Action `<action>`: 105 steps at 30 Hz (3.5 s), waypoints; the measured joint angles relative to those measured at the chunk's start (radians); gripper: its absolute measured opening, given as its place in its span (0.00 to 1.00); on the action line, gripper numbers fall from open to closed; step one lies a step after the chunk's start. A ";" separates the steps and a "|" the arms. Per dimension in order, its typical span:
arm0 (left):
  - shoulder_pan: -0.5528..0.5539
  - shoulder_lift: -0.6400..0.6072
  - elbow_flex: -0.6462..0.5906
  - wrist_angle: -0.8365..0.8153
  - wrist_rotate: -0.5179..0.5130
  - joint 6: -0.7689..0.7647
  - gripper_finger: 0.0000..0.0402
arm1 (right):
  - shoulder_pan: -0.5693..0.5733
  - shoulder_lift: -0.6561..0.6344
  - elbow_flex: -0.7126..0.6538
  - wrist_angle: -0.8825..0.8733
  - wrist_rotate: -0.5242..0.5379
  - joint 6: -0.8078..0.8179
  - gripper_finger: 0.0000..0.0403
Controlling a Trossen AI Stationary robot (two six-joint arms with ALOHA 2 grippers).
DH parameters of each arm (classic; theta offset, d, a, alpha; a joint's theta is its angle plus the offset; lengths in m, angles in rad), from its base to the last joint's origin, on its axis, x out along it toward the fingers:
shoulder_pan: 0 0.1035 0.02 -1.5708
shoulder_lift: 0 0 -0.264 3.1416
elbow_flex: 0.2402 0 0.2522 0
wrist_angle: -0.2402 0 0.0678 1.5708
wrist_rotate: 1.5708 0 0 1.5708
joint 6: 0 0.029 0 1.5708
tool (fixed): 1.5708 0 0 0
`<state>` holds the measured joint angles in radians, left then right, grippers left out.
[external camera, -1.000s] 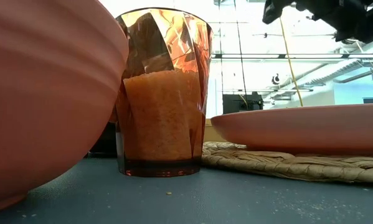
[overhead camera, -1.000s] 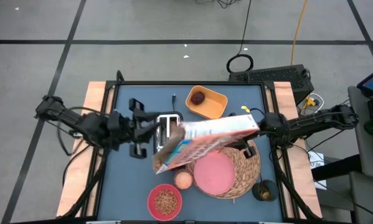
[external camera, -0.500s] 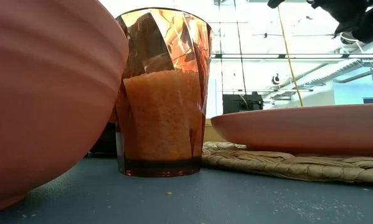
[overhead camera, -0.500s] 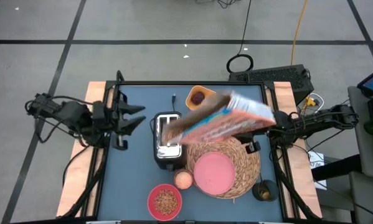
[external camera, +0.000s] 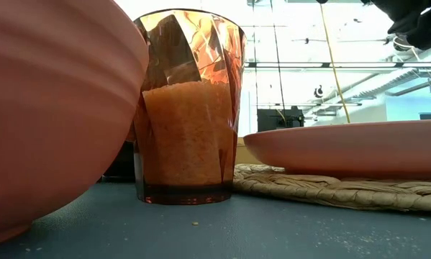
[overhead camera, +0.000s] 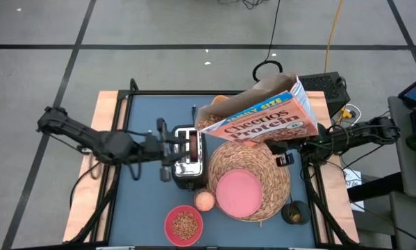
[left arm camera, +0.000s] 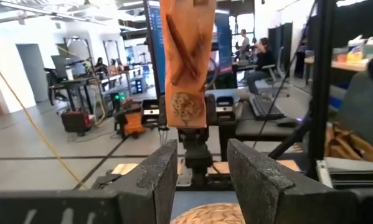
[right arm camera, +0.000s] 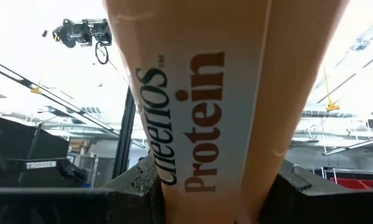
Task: Arrange a breakfast setting
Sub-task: Pour the cereal into the orange bowl
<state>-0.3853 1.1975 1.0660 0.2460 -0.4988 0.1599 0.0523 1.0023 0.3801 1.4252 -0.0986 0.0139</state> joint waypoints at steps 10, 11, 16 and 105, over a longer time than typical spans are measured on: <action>0.079 0.154 0.000 0.185 0.000 0.040 0.37 | 0.000 0.000 0.000 -0.005 -0.002 0.000 0.41; 0.086 0.163 0.000 0.192 0.000 0.041 0.37 | 0.000 0.000 0.000 -0.005 -0.002 0.000 0.41; 0.107 0.193 0.000 0.194 0.001 0.045 0.40 | 0.000 0.000 0.000 -0.012 -0.002 0.000 0.41; 0.260 0.439 0.005 0.881 0.329 -0.050 0.92 | 0.000 0.195 0.062 -0.061 0.072 -0.051 0.41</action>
<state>-0.1257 1.6366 1.0710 1.1271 -0.1698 0.1097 0.0525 1.1973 0.4423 1.3643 -0.0269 -0.0372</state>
